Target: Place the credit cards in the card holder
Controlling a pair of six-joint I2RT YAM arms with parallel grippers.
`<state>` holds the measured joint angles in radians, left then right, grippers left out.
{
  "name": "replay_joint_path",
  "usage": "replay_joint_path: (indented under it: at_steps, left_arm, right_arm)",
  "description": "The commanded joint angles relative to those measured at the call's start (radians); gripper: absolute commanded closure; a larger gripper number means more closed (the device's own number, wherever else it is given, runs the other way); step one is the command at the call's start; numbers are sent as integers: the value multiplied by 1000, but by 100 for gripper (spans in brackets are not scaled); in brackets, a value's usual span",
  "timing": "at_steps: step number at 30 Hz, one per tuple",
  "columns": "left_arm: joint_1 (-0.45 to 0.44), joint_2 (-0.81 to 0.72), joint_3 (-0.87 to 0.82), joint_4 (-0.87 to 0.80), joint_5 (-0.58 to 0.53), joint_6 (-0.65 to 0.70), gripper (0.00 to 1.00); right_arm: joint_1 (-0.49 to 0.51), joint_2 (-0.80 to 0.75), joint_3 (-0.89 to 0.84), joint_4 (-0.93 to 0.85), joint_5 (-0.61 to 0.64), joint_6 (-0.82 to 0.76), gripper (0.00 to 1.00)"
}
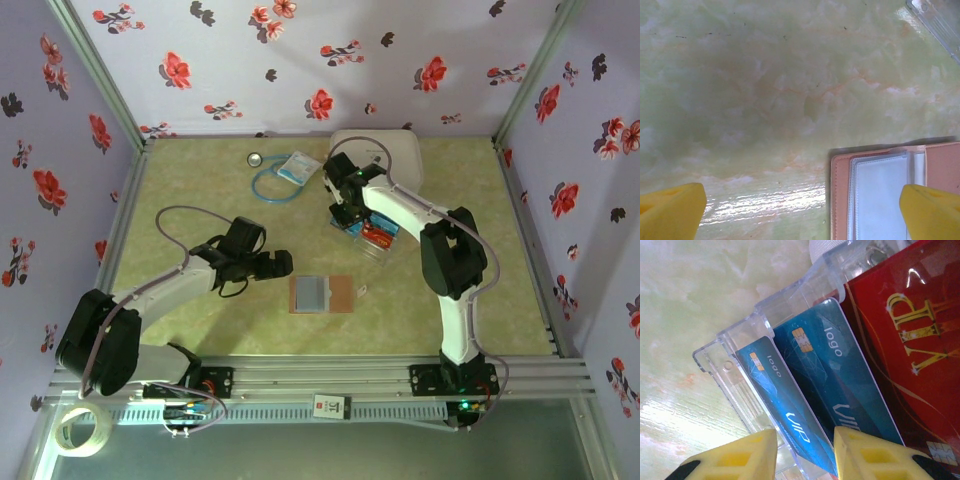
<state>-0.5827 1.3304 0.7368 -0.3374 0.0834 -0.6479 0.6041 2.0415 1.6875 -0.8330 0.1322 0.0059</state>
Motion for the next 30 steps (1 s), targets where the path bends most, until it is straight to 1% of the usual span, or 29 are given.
replay_joint_path:
  at_steps: [1,6,12,19,30]
  left_arm:
    - [10,-6,-13,-8,14,1,0]
    - [12,-2,-12,-8,14,3,0]
    - [12,2,-14,-5,14,4,0]
    - [13,7,-13,-3,15,6,0]
    - [13,6,-18,0,18,2,0]
  right_arm:
    - [14,8,-17,-9,-3,-17,68]
    - [16,2,-24,-9,-15,-17,74]
    - [17,-17,-35,-1,-45,-7,77]
    - [19,-17,-35,0,-37,-15,77]
    - [17,6,29,-33,-19,-35,77]
